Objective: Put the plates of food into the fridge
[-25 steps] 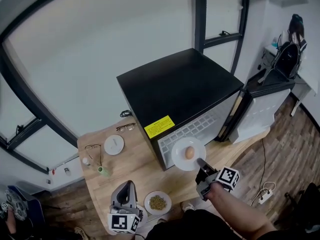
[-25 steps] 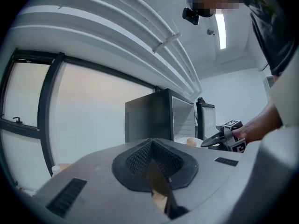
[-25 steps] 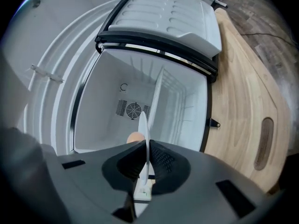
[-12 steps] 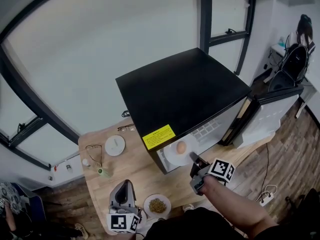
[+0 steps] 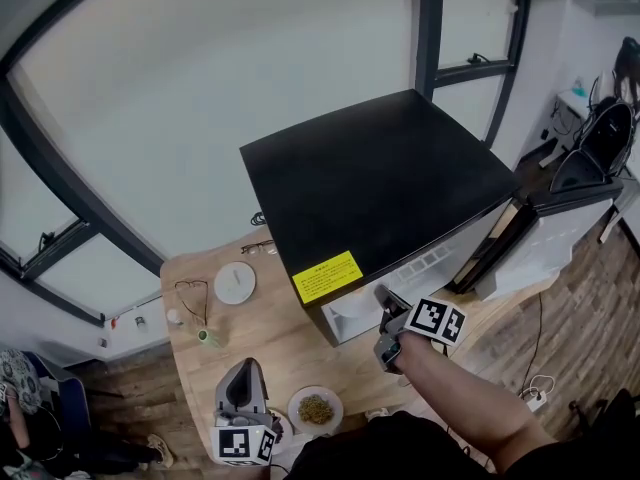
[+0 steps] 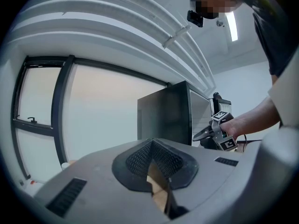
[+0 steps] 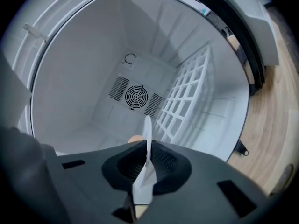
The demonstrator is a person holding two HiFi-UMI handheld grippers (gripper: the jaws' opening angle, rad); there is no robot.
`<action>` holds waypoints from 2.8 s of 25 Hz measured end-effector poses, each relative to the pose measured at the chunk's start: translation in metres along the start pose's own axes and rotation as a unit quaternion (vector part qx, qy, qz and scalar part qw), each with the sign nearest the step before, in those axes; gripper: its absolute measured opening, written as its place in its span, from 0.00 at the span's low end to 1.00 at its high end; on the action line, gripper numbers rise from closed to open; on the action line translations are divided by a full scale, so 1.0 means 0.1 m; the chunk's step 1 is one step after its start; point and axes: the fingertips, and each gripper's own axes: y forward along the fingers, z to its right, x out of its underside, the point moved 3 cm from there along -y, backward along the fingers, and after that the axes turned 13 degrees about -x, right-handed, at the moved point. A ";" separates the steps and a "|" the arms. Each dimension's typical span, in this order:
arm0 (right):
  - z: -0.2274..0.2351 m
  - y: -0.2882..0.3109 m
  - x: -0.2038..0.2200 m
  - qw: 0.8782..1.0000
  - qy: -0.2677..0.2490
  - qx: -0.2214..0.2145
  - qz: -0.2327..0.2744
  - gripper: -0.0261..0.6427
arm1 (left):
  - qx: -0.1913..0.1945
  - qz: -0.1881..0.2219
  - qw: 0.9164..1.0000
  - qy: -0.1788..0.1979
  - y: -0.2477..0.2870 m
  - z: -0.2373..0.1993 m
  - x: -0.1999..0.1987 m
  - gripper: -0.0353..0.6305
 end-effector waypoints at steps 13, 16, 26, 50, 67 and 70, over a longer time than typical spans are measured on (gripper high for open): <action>0.04 0.34 -0.24 0.937 -0.303 0.110 -0.136 0.31 | -0.013 -0.022 1.000 0.014 -0.06 -0.06 0.07 0.06; 0.01 0.28 -0.36 0.910 -0.372 0.136 -0.122 0.41 | -0.013 -0.028 0.999 0.019 -0.08 -0.06 0.08 0.06; -0.12 -0.35 -0.25 0.933 -0.348 0.063 -0.064 0.42 | -0.019 -0.044 0.999 0.022 -0.14 0.05 0.17 0.06; 0.66 -1.49 3.33 0.992 0.068 0.097 -0.045 0.35 | 0.088 -0.074 0.993 0.010 -1.24 -0.95 0.77 0.06; 1.28 -1.27 3.94 0.975 0.181 0.125 0.028 0.34 | 0.061 -0.067 0.994 0.067 -1.82 -1.60 0.56 0.06; 1.25 -1.18 3.89 0.980 0.173 0.097 0.029 0.23 | 0.056 -0.064 0.994 0.068 -1.83 -1.63 0.54 0.06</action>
